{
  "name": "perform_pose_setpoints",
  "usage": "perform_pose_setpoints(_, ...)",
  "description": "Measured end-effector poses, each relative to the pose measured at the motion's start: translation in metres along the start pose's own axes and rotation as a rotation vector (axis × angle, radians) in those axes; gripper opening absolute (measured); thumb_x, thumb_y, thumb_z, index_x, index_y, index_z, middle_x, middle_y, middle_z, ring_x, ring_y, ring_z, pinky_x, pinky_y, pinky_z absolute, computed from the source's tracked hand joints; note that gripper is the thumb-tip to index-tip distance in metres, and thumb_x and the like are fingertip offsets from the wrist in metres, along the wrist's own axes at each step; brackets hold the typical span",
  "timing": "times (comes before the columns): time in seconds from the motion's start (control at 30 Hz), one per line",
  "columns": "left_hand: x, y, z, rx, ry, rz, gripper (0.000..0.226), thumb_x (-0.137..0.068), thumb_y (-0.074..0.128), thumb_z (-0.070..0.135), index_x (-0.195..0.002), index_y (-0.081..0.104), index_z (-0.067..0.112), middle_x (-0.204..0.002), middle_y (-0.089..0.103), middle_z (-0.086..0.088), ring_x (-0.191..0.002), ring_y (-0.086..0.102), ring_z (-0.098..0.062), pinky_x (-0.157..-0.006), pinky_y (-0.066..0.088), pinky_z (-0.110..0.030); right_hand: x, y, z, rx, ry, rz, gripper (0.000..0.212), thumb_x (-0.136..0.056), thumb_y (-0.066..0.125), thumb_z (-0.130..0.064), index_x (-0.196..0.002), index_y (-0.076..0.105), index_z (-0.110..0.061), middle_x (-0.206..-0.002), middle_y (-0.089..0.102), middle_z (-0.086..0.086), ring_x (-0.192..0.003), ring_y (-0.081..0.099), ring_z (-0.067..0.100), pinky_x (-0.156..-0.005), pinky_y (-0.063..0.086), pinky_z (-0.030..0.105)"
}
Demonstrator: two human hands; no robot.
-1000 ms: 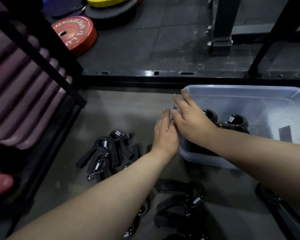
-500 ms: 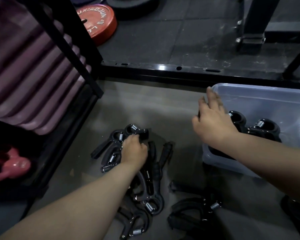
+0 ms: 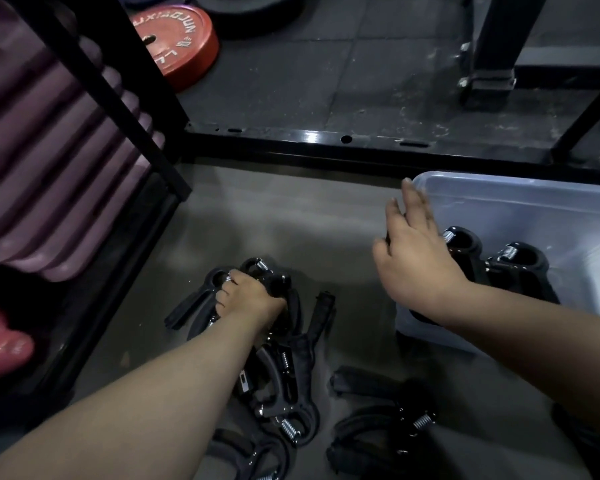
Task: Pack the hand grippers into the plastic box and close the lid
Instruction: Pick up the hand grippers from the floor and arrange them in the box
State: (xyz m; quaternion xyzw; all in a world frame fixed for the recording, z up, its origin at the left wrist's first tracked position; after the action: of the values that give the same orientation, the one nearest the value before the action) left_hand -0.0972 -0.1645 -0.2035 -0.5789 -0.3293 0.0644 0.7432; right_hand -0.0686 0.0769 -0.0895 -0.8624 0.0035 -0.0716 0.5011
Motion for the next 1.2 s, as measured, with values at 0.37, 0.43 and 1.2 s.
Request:
perform_pose_setpoints(0.37,0.039,-0.04,0.051,1.153,0.037,-0.256,0.035,-0.059,0.062,0.018,-0.09,0.055,0.005,-0.078,0.054,-0.013,-0.053,0.051,-0.021,-0.05,0.045,-0.028,0.0,0.004,0.002,-0.086,-0.017,0.004,0.062,-0.1,0.035,-0.025,-0.155,0.012,-0.008,-0.161,-0.021,-0.002,-0.146,-0.023,0.015,-0.119,-0.004,0.033)
perform_pose_setpoints(0.43,0.059,-0.052,0.069,1.33,0.034,-0.515,0.018,-0.068,0.051,0.012,-0.084,0.055,0.003,-0.072,0.054,-0.012,-0.054,0.053,-0.022,-0.054,0.041,-0.026,-0.001,0.003,0.004,-0.086,-0.019,-0.01,0.063,-0.101,0.034,-0.03,-0.155,0.012,-0.008,-0.161,-0.022,-0.001,-0.146,-0.024,0.015,-0.118,-0.005,0.033)
perform_pose_setpoints(1.2,0.181,-0.083,0.176,0.702,0.959,-0.298,0.047,-0.096,0.04,0.045,-0.112,0.065,0.009,-0.113,0.069,-0.009,-0.111,0.062,-0.023,-0.1,0.046,-0.04,0.028,-0.105,0.059,-0.608,0.083,-0.17,0.016,-0.097,0.053,-0.017,-0.112,0.057,-0.023,-0.085,0.068,0.006,-0.067,0.064,0.016,-0.059,0.057,0.032)
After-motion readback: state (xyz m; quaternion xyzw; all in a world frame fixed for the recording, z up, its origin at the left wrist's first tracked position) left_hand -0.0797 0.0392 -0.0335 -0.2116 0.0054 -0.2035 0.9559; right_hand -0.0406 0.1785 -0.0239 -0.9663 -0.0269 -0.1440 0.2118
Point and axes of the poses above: each hand's wrist, its own x-axis away from the middle knuckle, its own y-axis out of the palm, z = x × y, the point moved 1 cm from there along -x, towards the middle knuckle
